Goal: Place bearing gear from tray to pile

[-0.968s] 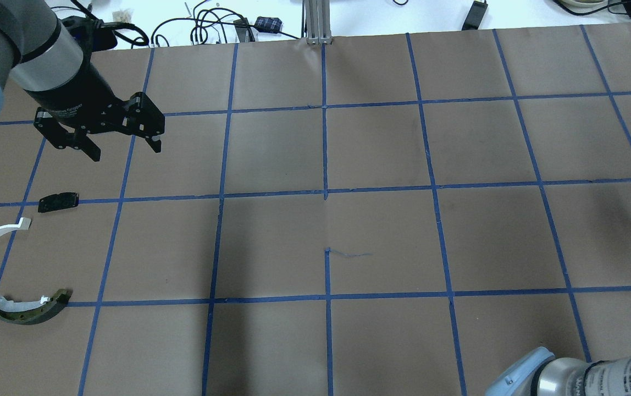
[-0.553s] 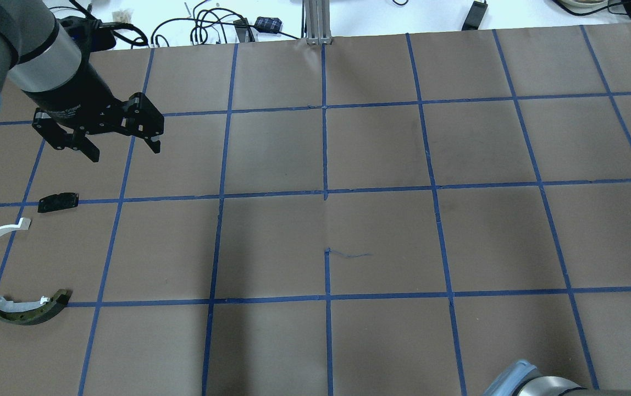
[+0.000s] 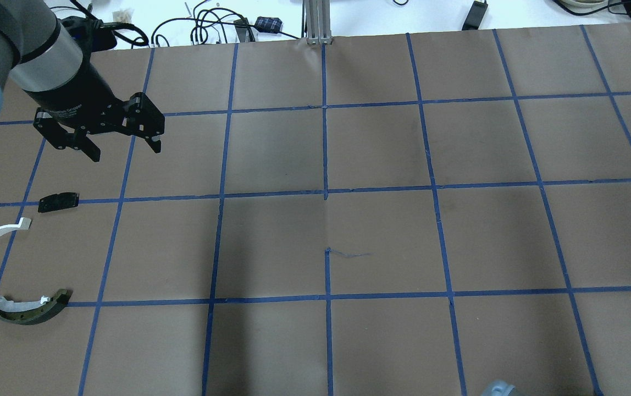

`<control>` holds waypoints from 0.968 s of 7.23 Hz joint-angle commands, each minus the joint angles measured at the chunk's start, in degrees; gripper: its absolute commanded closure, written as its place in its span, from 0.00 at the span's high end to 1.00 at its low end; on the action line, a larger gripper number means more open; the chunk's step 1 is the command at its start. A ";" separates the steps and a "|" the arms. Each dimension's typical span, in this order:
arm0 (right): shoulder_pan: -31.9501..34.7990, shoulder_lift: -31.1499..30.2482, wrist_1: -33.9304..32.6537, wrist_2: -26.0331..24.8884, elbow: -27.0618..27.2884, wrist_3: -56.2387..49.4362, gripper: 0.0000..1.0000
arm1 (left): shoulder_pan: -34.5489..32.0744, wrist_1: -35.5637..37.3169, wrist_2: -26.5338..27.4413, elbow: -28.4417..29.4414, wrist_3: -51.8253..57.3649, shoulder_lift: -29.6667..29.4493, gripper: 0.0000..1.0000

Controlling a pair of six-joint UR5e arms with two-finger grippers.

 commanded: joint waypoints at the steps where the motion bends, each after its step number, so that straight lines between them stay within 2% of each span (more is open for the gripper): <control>1: 14.92 6.03 -4.57 -0.14 -3.23 25.82 0.31 | 0.08 0.16 0.00 0.00 -0.04 0.04 1.00; 4: 29.53 20.96 -8.80 -0.40 -14.91 56.52 0.30 | 0.08 0.17 0.00 0.00 0.05 -0.05 1.00; 5: 32.88 23.80 -9.43 -2.66 -15.46 59.82 0.30 | 0.08 -0.09 0.00 0.00 0.05 0.13 1.00; 7: 34.67 27.07 -11.44 -3.13 -16.00 62.14 0.36 | 0.26 -0.01 0.35 0.00 0.40 0.13 1.00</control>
